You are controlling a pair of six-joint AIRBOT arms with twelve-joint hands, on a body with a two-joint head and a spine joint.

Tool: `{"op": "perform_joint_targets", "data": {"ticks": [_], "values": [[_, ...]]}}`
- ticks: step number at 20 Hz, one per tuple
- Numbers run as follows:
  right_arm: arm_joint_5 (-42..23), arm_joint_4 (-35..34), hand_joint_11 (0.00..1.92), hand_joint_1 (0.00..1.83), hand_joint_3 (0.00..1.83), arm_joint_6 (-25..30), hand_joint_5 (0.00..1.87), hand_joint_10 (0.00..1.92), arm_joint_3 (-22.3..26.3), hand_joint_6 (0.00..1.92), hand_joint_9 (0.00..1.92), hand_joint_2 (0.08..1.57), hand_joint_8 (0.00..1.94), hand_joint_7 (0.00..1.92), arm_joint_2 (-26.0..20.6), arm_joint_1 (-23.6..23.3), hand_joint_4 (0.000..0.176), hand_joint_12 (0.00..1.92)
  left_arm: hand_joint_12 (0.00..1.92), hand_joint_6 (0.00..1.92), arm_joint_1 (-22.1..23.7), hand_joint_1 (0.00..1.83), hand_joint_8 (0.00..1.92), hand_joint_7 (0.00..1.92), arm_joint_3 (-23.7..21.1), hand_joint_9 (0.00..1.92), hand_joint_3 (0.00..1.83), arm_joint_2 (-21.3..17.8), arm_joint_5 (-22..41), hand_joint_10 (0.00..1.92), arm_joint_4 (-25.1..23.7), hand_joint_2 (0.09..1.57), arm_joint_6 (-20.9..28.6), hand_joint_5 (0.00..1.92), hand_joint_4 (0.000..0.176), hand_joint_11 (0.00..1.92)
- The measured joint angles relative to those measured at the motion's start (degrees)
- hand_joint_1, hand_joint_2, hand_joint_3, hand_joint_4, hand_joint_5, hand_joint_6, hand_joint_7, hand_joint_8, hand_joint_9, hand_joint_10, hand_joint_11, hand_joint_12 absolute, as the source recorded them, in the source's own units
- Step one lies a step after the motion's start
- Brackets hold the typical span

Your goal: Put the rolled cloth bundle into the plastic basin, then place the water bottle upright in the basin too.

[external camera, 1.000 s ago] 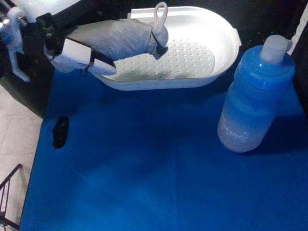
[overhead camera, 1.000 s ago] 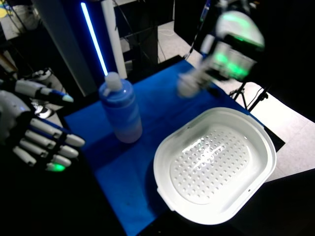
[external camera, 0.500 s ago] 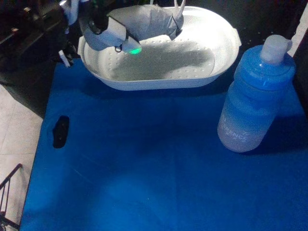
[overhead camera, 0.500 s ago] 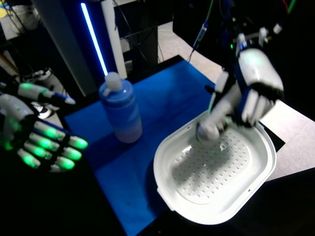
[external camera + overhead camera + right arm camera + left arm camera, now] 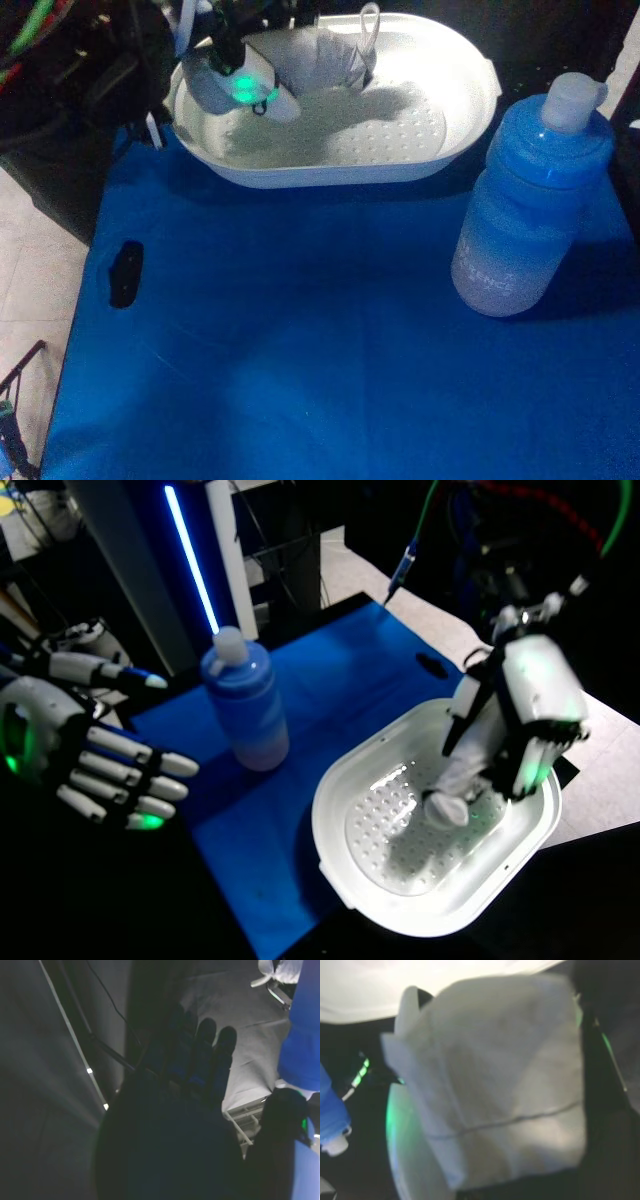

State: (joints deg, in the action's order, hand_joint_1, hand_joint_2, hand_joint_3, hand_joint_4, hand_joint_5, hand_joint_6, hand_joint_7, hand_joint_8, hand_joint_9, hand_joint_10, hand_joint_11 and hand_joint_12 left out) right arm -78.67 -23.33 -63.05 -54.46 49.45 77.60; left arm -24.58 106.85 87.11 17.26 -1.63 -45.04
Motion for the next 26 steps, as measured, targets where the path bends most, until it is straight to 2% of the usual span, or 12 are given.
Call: {"op": "perform_joint_targets", "data": {"ticks": [4,6,7,13,14,16,18,19,20,22,23,26], "values": [[0.07,0.33,0.00,0.06,0.00,0.09,0.44,0.00,-0.07,0.00,0.30,1.35,0.00,0.37,0.22,-0.35,0.000,0.82,1.92,1.92,-0.66,1.15,1.92,0.85,0.28,1.02,0.00,0.17,-2.10,1.92,0.15,1.17,0.00,0.69,0.176,1.12],[0.15,0.46,0.00,0.06,0.00,0.07,0.44,0.00,-0.07,0.00,0.30,1.35,0.00,0.37,0.22,-0.35,0.000,0.82,1.92,1.41,-0.66,0.99,1.78,0.69,0.28,0.87,0.00,0.11,-2.12,1.92,0.24,1.12,0.02,0.71,0.083,1.00],[0.13,0.44,0.00,0.06,0.00,0.09,0.44,0.00,-0.07,0.00,0.30,1.35,0.00,0.37,0.22,-0.35,0.000,0.82,1.92,1.17,-0.63,0.98,1.66,0.64,0.28,0.81,0.00,0.11,-2.10,1.92,0.15,1.15,0.02,0.87,0.172,0.96],[0.20,0.28,0.00,0.06,0.00,0.07,0.44,0.00,-0.11,0.00,0.30,1.35,0.00,0.37,0.52,-0.35,0.000,0.82,1.92,1.21,-0.28,0.94,1.58,0.52,0.17,0.64,0.00,0.02,-2.58,1.85,-1.75,1.18,0.02,0.82,0.176,0.79],[0.15,0.33,0.00,0.06,0.00,0.09,0.44,0.00,-0.11,0.00,0.30,1.35,0.00,0.37,0.52,-0.35,0.000,0.82,1.92,0.49,-0.07,0.79,1.35,0.55,-0.17,0.59,0.00,-0.17,-2.75,1.68,-2.03,1.03,0.02,0.79,0.115,0.66],[0.15,0.28,0.00,0.06,0.00,0.24,0.44,0.00,-0.11,0.00,0.30,1.35,0.00,0.37,0.52,-0.35,0.000,0.82,1.87,0.11,0.31,0.70,1.21,0.51,-1.07,0.47,0.00,-0.85,-3.02,1.54,-4.02,1.00,0.02,0.82,0.100,0.50],[0.17,0.26,0.00,0.06,0.00,0.28,0.44,0.00,-0.11,0.00,0.30,1.35,0.00,0.37,0.52,-0.35,0.000,0.82,1.21,0.00,0.68,0.60,0.46,0.53,-1.46,0.45,0.00,-1.40,-2.82,0.65,-4.39,0.97,0.24,0.57,0.129,0.13],[0.20,0.26,0.00,0.11,0.00,0.31,0.25,0.00,-0.11,0.00,0.24,1.35,0.00,0.29,0.52,-0.35,0.076,0.57,0.76,0.00,0.83,0.55,0.04,0.40,-1.73,0.36,0.00,-1.90,-2.60,0.09,-4.44,0.93,0.28,0.34,0.162,0.01],[0.20,0.26,0.05,0.12,0.01,0.31,0.18,0.00,-0.11,0.00,0.20,1.40,0.00,0.24,0.57,-0.35,0.065,0.36,0.54,0.00,0.90,0.52,0.00,0.27,-2.05,0.25,0.00,-2.29,-2.51,0.00,-4.44,0.91,0.26,0.23,0.174,0.00],[0.42,0.26,0.00,0.14,0.00,0.33,0.12,0.00,-0.11,0.00,0.17,1.44,0.00,0.20,0.66,-0.35,0.078,0.40,0.35,0.00,0.90,0.48,0.00,0.01,-3.26,0.03,0.00,-3.72,-2.45,0.00,-4.79,0.88,0.22,0.05,0.176,0.00],[0.52,0.26,0.00,0.14,0.00,0.39,0.12,0.00,-0.11,0.00,0.17,1.44,0.00,0.21,0.66,-0.35,0.066,0.44,0.30,0.00,0.90,0.49,0.00,0.00,-4.46,0.01,0.00,-4.92,-2.38,0.00,-5.29,0.87,0.26,0.04,0.176,0.00],[0.66,0.24,0.00,0.15,0.00,0.98,0.11,0.00,-0.11,0.00,0.17,1.42,0.00,0.20,0.76,-0.35,0.076,0.45,0.15,0.00,0.90,0.44,0.00,0.00,-8.17,0.00,0.00,-8.63,-1.60,0.00,-7.89,0.89,0.22,0.00,0.176,0.00]]}}
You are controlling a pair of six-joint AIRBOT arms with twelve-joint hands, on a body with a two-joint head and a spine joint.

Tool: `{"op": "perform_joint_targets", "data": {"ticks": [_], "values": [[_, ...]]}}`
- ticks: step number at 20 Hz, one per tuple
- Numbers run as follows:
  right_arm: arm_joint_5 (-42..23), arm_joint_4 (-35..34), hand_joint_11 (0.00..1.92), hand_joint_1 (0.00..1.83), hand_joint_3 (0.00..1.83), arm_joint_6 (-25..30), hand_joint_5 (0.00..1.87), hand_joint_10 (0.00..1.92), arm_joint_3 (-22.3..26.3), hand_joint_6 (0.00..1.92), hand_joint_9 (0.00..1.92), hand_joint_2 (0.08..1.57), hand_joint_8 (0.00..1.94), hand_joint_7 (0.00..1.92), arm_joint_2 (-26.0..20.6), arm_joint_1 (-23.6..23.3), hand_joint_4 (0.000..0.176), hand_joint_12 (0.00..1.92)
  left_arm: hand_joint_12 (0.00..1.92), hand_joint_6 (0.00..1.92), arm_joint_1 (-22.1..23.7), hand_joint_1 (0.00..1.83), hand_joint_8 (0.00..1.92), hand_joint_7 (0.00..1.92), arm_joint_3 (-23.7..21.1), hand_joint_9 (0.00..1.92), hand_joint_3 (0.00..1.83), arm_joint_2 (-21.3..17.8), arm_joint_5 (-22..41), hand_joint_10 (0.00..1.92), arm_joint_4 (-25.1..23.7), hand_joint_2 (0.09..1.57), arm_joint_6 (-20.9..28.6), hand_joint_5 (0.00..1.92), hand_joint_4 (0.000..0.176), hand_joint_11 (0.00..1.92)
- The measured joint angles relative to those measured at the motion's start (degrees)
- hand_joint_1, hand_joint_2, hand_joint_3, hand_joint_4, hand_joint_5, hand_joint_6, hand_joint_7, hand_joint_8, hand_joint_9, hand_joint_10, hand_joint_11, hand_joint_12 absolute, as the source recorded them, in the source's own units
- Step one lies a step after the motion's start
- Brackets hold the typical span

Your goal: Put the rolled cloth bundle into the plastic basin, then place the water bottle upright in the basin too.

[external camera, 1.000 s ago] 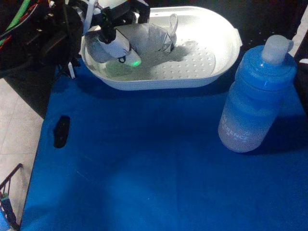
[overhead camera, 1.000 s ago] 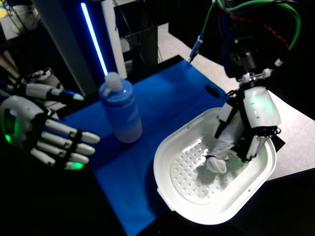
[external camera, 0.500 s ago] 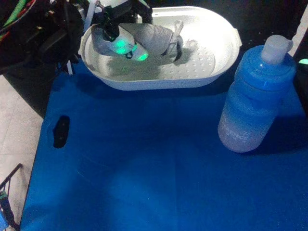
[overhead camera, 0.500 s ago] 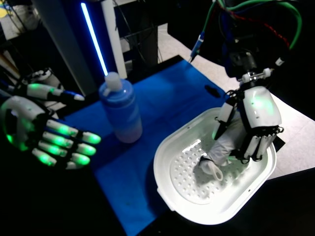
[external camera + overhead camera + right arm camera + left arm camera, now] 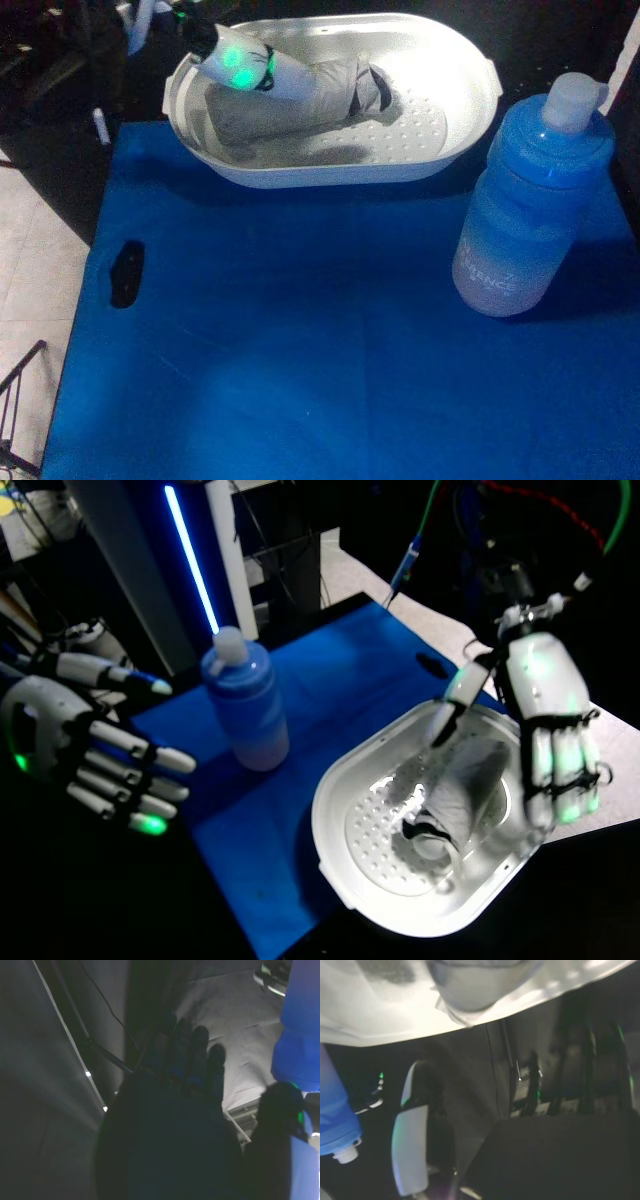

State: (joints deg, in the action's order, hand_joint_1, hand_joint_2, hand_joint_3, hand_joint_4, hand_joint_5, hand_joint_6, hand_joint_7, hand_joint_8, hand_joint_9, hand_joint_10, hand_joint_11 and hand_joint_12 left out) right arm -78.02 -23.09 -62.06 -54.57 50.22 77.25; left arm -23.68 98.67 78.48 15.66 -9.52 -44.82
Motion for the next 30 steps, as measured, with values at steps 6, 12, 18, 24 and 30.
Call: {"op": "perform_joint_targets", "data": {"ticks": [6,12,18,24,30], "values": [[0.13,-0.07,0.00,0.38,0.00,2.08,0.06,0.00,0.07,0.00,0.14,1.35,0.00,0.18,0.04,0.00,0.120,0.49,0.24,0.00,-5.62,0.40,0.00,0.00,-14.84,0.00,0.00,-14.67,8.26,0.00,0.09,0.88,0.24,0.00,0.176,0.00],[0.44,4.39,0.00,0.52,0.00,3.39,0.06,0.00,1.90,0.00,0.16,1.24,0.00,0.14,-0.48,-1.46,0.176,0.59,0.00,0.00,-22.23,0.55,0.00,0.00,-28.83,0.00,0.00,-26.47,27.85,0.00,9.57,0.85,3.15,0.00,0.176,0.00],[-4.39,7.34,0.00,0.73,0.00,3.39,0.01,0.00,4.02,0.00,0.14,1.03,0.01,0.13,-1.64,-2.73,0.176,0.51,0.00,0.00,-38.69,0.62,0.00,0.00,-38.05,0.00,0.00,-29.44,47.95,0.00,21.57,0.82,3.41,0.01,0.176,0.00],[-9.90,6.21,0.00,0.88,0.00,3.39,0.05,0.00,3.76,0.00,0.11,0.91,0.00,0.11,-0.46,-5.99,0.176,0.60,0.00,0.01,-45.66,0.74,0.00,0.00,-41.70,0.00,0.00,-28.70,57.09,0.00,28.96,0.81,3.43,0.04,0.176,0.00],[-10.21,5.70,0.00,0.92,0.00,3.39,0.12,0.00,1.33,0.01,0.10,0.89,0.00,0.09,4.46,-10.91,0.176,0.80,0.00,0.00,-48.70,0.78,0.00,0.00,-43.52,0.00,0.00,-28.57,61.11,0.00,30.75,0.82,3.63,0.04,0.176,0.00]]}}
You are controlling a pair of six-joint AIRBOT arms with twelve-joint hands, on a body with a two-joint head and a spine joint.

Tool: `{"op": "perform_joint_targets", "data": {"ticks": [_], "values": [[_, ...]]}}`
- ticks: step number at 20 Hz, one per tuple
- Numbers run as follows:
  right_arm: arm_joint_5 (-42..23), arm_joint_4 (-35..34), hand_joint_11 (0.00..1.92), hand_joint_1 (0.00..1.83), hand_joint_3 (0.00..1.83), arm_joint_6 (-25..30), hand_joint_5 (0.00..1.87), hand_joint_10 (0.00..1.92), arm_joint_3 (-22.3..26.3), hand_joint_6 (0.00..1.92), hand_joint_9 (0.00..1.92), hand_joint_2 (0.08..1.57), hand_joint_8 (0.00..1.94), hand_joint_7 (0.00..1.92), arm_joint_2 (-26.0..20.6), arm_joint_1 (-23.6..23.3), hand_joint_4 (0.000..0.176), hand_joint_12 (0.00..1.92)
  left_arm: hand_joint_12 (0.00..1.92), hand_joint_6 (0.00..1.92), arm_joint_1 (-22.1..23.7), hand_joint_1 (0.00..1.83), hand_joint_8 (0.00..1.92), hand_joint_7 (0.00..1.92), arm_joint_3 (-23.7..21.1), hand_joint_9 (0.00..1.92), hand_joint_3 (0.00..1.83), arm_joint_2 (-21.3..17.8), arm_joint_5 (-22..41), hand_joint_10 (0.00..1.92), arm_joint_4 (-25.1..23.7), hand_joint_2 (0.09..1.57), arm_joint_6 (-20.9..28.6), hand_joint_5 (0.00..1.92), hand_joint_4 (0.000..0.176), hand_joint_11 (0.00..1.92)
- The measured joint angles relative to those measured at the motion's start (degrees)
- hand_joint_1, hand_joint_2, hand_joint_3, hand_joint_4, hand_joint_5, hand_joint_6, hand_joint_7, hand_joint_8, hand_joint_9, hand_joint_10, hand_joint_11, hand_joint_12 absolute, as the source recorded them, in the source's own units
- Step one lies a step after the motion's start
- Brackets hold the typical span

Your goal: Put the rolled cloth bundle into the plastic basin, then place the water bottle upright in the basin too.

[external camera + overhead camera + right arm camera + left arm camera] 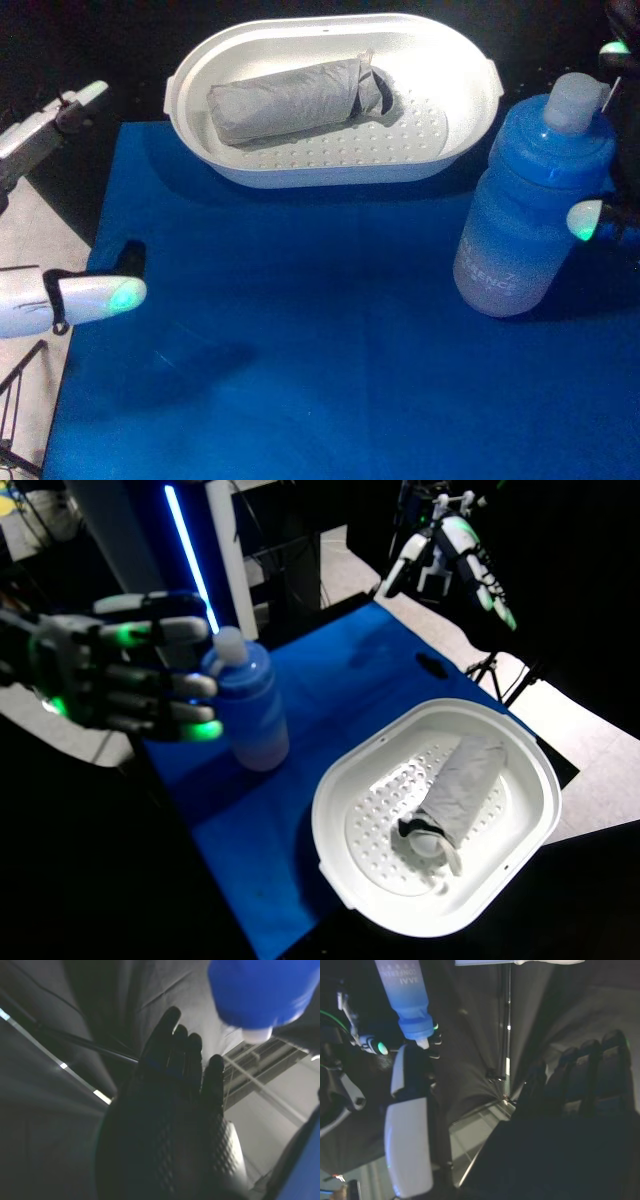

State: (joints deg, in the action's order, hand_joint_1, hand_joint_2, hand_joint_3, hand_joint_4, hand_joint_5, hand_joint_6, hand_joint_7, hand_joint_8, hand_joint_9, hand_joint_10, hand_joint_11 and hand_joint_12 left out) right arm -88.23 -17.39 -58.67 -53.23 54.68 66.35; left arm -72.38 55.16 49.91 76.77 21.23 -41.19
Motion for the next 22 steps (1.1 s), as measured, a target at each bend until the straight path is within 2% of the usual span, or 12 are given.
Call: {"op": "perform_joint_targets", "data": {"ticks": [4,6,7,9,14,18,21,22], "values": [[1.51,-2.82,0.00,0.87,0.00,-0.04,0.15,0.01,-1.31,0.00,0.13,0.93,0.00,0.06,2.69,-1.42,0.176,0.77,0.00,0.00,0.00,0.71,0.00,0.00,0.00,0.00,0.00,0.66,0.17,0.00,0.33,0.82,0.07,0.04,0.176,0.00],[2.32,-2.80,0.00,0.91,0.00,0.00,0.16,0.01,-2.45,0.00,0.14,0.93,0.00,0.06,3.69,-3.17,0.176,0.79,0.00,0.00,-0.09,0.71,0.00,0.00,0.00,0.00,0.00,0.66,0.57,0.00,0.20,0.83,0.13,0.05,0.176,0.00],[3.06,-2.99,0.00,0.93,0.00,0.00,0.15,0.00,-3.13,0.00,0.13,0.93,0.01,0.08,4.37,-4.15,0.176,0.74,0.00,0.00,-0.24,0.72,0.00,0.00,0.00,0.00,0.00,0.68,0.66,0.00,0.22,0.82,0.42,0.05,0.176,0.00],[5.75,-3.76,0.00,0.94,0.00,0.00,0.15,0.00,-4.02,0.00,0.13,0.94,0.00,0.08,5.88,-5.55,0.176,0.83,0.00,0.00,-0.81,0.72,0.00,0.00,-0.02,0.00,0.01,1.07,0.98,0.00,0.90,0.84,0.68,0.05,0.176,0.00],[7.93,-3.76,0.00,0.94,0.00,0.00,0.18,0.00,-4.81,0.00,0.12,0.95,0.00,0.07,8.22,-6.34,0.176,0.88,0.00,0.00,-0.83,0.73,0.00,0.00,-0.02,0.00,0.01,1.09,1.05,0.00,0.85,0.86,0.90,0.04,0.176,0.00],[10.58,-3.96,0.00,0.91,0.00,1.64,0.18,0.02,-7.10,0.00,0.22,1.00,0.01,0.21,10.27,-7.50,0.176,1.10,0.00,0.00,-1.18,0.69,0.00,0.00,-0.02,0.00,0.00,1.68,1.14,0.00,0.87,0.86,1.42,0.04,0.176,0.00],[12.28,-3.50,0.11,0.96,0.00,5.38,0.26,0.01,-9.18,0.00,0.31,1.02,0.00,0.29,11.21,-7.65,0.176,0.99,0.00,0.00,-1.20,0.67,0.00,0.00,-0.02,0.00,0.00,1.73,1.11,0.00,0.92,0.86,1.77,0.04,0.176,0.00],[12.37,-3.67,0.16,0.99,0.00,5.57,0.34,0.02,-9.31,0.00,0.38,1.03,0.00,0.35,11.21,-7.65,0.167,0.94,0.00,0.00,-1.31,0.67,0.00,0.00,-0.13,0.00,0.00,1.73,1.25,0.00,1.09,0.86,1.88,0.04,0.176,0.00]]}}
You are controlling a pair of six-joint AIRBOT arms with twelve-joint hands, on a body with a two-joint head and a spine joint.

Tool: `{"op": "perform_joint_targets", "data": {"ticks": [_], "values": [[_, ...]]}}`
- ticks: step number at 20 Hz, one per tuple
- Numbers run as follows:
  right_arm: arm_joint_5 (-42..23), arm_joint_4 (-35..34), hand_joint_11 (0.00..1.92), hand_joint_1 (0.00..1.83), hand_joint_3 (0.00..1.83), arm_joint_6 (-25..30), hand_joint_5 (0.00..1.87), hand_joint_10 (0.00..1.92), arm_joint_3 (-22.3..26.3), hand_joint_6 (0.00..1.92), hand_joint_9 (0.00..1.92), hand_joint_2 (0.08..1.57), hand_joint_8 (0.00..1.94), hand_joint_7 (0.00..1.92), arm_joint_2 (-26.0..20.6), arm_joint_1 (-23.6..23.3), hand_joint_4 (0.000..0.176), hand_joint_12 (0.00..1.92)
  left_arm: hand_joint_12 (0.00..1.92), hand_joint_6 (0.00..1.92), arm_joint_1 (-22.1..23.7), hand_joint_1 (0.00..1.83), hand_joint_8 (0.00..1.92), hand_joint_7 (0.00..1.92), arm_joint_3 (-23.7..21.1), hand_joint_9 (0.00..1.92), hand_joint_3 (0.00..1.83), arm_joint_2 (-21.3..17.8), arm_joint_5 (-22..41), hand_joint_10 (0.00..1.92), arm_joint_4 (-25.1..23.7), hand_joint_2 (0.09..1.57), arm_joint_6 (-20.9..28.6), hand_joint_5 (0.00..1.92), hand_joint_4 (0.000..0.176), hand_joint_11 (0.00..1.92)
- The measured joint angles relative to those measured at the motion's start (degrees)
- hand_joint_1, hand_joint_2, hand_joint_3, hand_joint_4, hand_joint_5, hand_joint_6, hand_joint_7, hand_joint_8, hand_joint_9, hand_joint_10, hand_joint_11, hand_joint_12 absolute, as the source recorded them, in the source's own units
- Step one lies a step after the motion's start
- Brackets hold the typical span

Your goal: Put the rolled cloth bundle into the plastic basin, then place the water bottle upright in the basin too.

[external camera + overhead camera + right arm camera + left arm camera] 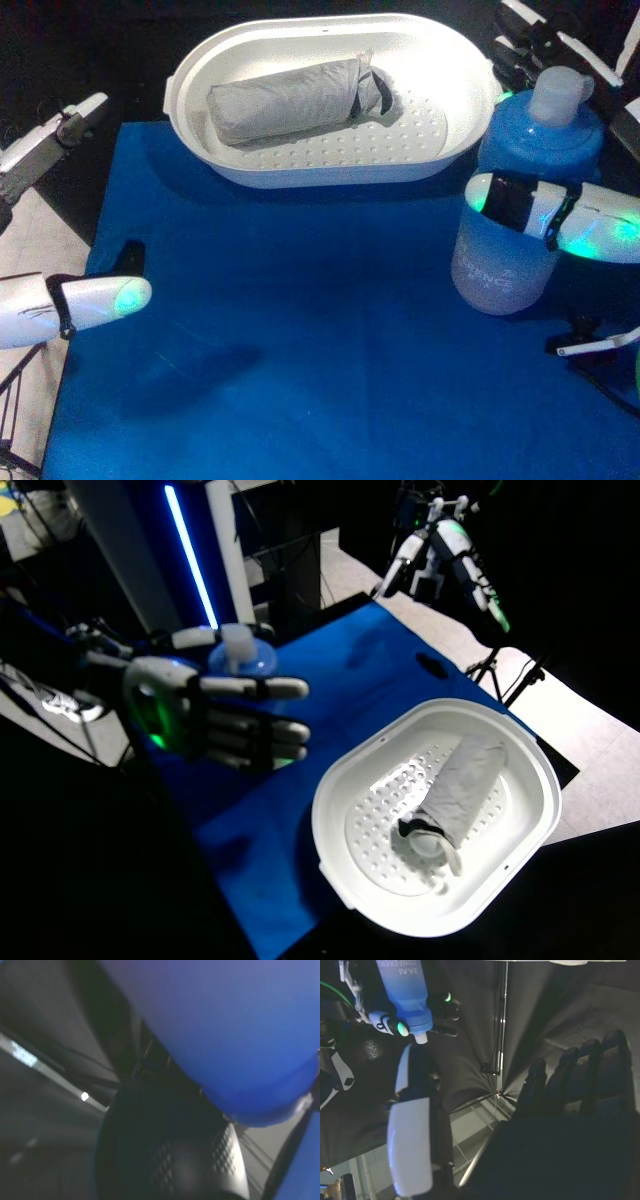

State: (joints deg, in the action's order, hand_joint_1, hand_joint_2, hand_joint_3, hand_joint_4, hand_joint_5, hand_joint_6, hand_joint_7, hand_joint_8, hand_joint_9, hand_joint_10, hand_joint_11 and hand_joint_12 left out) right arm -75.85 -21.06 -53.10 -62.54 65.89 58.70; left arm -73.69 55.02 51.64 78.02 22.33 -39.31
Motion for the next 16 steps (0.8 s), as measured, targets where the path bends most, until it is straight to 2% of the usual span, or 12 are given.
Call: {"op": "perform_joint_targets", "data": {"ticks": [1,2,4,5,6,7,8,9,11,13,15,16], "values": [[0.04,0.09,0.36,1.13,0.00,0.02,0.53,0.05,-0.04,0.02,0.55,1.07,0.02,0.52,0.00,0.00,0.076,0.97,0.00,0.00,-0.24,0.66,0.00,0.00,0.00,0.00,0.00,0.00,0.15,0.00,-0.04,0.86,0.11,0.04,0.176,0.00],[-0.02,0.11,0.62,1.42,0.00,0.07,0.76,1.08,-0.09,0.17,0.78,1.19,1.14,0.68,0.00,0.00,0.000,1.14,0.00,0.00,-0.24,0.65,0.00,0.00,0.00,0.00,0.00,0.00,0.13,0.00,-0.04,0.86,0.13,0.04,0.176,0.00],[0.17,0.61,1.08,1.56,0.00,0.63,0.51,1.57,-0.20,1.63,0.96,1.14,1.60,0.66,-0.55,-0.26,0.000,1.64,0.00,0.00,-0.24,0.63,0.00,0.00,0.00,0.00,0.00,0.07,0.26,0.00,-0.04,0.86,0.28,0.03,0.176,0.00],[0.52,0.79,1.22,1.59,0.00,0.20,0.55,1.84,-0.26,1.91,1.10,1.14,1.88,0.72,-0.55,-0.26,0.000,1.88,0.00,0.00,-0.35,0.64,0.00,0.00,-0.13,0.00,0.00,0.07,0.33,0.00,0.00,0.87,0.44,0.03,0.176,0.00],[0.72,0.68,1.33,1.57,0.00,-0.46,0.63,1.92,-0.26,1.92,1.20,1.16,1.94,0.83,-0.55,-0.26,0.000,1.92,0.00,0.00,-0.50,0.64,0.00,0.00,-0.11,0.00,0.00,0.07,0.39,0.00,-0.11,0.87,0.57,0.03,0.176,0.00],[0.74,0.68,1.33,1.58,0.00,-0.52,0.65,1.92,-0.42,1.92,1.18,1.16,1.94,0.85,-0.85,-0.33,0.014,1.92,0.00,0.00,-0.66,0.64,0.00,0.00,-0.24,0.00,0.00,0.07,0.37,0.00,-0.15,0.87,0.59,0.03,0.176,0.00],[0.90,0.68,1.18,1.60,0.00,-0.33,0.65,1.92,-0.46,1.92,1.00,1.16,1.94,0.79,-1.27,-0.37,0.036,1.92,0.00,0.00,-0.90,0.66,0.00,0.00,-0.22,0.00,0.00,0.07,0.46,0.00,-0.13,0.87,0.81,0.03,0.176,0.00],[1.01,0.72,1.15,1.61,0.00,-0.20,0.66,1.92,-0.46,1.92,0.97,1.16,1.94,0.77,-1.44,-0.37,0.044,1.92,0.00,0.00,-0.90,0.64,0.00,0.00,-0.22,0.00,0.00,0.07,0.44,0.00,0.04,0.87,0.81,0.03,0.176,0.00],[1.22,1.75,1.19,1.60,0.00,-0.22,0.69,1.92,-0.46,1.92,1.02,1.16,1.94,0.79,-2.01,-0.37,0.083,1.92,0.00,0.00,-0.90,0.63,0.00,0.00,-0.22,0.00,0.00,0.20,0.63,0.00,0.09,0.87,0.83,0.03,0.176,0.00],[1.22,2.38,1.22,1.59,0.00,-0.04,0.71,1.92,-0.70,1.92,1.06,1.15,1.94,0.83,-2.36,-0.37,0.086,1.92,0.00,0.00,-0.96,0.63,0.00,0.01,-0.24,0.00,0.01,0.79,0.46,0.00,0.17,0.89,0.90,0.03,0.176,0.00],[3.06,4.50,1.24,1.57,0.00,-0.11,0.68,1.92,-0.87,1.92,1.06,1.15,1.94,0.80,-3.26,-2.03,0.065,1.92,0.00,0.00,-0.96,0.62,0.00,0.02,-0.22,0.00,0.01,0.76,0.44,0.00,0.15,0.89,0.96,0.04,0.162,0.00],[5.68,6.56,1.17,1.55,0.00,-1.38,0.66,1.92,-0.98,1.92,1.01,1.14,1.94,0.79,-4.35,-3.48,0.067,1.92,0.00,0.00,-0.96,0.64,0.00,0.02,-0.22,0.00,0.01,0.76,0.42,0.00,0.44,0.90,0.96,0.03,0.162,0.00]]}}
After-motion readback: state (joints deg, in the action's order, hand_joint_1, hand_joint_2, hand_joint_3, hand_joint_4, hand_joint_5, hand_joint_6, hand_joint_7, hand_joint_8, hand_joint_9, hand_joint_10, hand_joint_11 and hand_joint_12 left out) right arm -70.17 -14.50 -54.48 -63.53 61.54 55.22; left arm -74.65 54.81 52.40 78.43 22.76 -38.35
